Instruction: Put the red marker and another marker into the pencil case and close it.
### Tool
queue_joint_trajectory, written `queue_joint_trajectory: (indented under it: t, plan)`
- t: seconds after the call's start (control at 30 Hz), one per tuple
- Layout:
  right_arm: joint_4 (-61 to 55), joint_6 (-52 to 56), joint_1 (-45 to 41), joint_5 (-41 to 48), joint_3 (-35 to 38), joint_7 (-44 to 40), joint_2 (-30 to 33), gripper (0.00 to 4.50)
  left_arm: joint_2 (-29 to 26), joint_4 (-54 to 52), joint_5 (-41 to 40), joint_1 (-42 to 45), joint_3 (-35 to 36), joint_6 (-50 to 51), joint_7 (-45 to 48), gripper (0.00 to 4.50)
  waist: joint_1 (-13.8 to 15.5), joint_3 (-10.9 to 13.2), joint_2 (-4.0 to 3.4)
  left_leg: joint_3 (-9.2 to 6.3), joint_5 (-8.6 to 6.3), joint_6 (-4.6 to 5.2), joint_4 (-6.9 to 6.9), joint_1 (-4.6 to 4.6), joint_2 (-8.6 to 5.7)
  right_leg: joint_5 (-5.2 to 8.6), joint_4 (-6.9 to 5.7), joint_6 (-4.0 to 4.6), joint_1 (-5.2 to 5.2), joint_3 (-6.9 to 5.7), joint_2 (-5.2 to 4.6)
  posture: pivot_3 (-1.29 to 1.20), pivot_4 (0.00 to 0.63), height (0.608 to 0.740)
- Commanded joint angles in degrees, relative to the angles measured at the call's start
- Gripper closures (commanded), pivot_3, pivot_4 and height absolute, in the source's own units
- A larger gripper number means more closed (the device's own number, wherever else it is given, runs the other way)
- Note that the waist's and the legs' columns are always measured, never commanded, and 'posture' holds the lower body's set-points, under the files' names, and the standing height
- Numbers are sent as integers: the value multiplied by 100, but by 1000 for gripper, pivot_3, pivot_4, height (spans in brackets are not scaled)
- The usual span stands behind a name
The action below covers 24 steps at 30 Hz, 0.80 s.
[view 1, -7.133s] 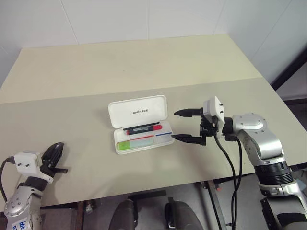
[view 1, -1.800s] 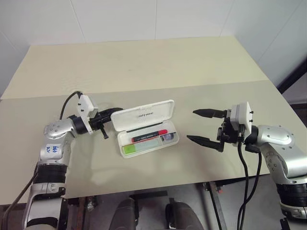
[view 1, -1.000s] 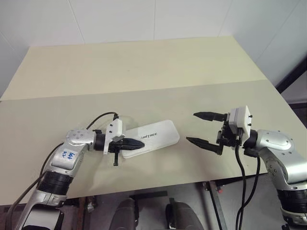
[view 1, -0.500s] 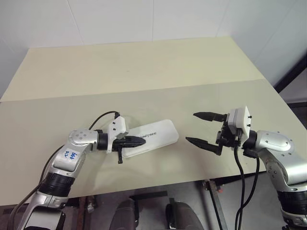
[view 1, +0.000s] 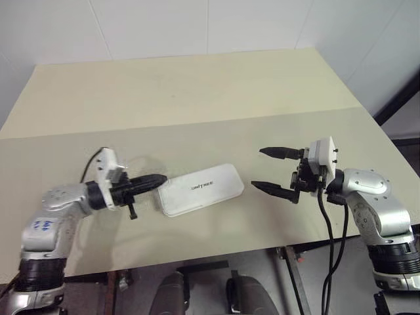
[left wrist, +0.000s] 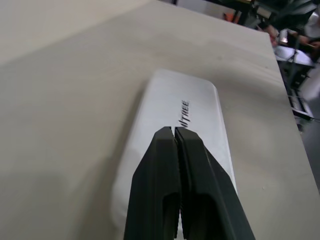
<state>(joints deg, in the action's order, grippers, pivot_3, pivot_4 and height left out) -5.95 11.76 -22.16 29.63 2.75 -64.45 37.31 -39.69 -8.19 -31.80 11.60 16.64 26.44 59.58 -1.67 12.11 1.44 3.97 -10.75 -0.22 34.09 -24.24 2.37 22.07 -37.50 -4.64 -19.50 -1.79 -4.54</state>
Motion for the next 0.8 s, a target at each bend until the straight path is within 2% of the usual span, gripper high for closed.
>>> queue_joint_trajectory:
  t: [0.03, 0.33, 0.8]
  plan:
    - [20, -184, -68, 84, 178, -130, 9, 0, -197, -127, -248, -192, 464, -222, 161, 3233, 7, 0, 0, 0, -1, -1, -1, 0, 0, 0, 2, 0, 0, 0, -1, 0, 150, 740]
    - [301, -378, 140, 107, 585, -404, 263, 0, -125, -464, -555, -429, 418, -271, 272, 52, 6, 0, 0, 1, -5, -2, -9, -2, 0, 0, 10, 1, 0, 1, -2, 0, 150, 740]
    - [1220, -822, 179, -18, 1005, -969, 913, 0, -189, -56, -293, -235, 340, -1050, 298, 19, 3, 1, -1, 12, -5, 0, -9, 0, 0, 0, 11, 1, -2, 6, 0, 0, 150, 740]
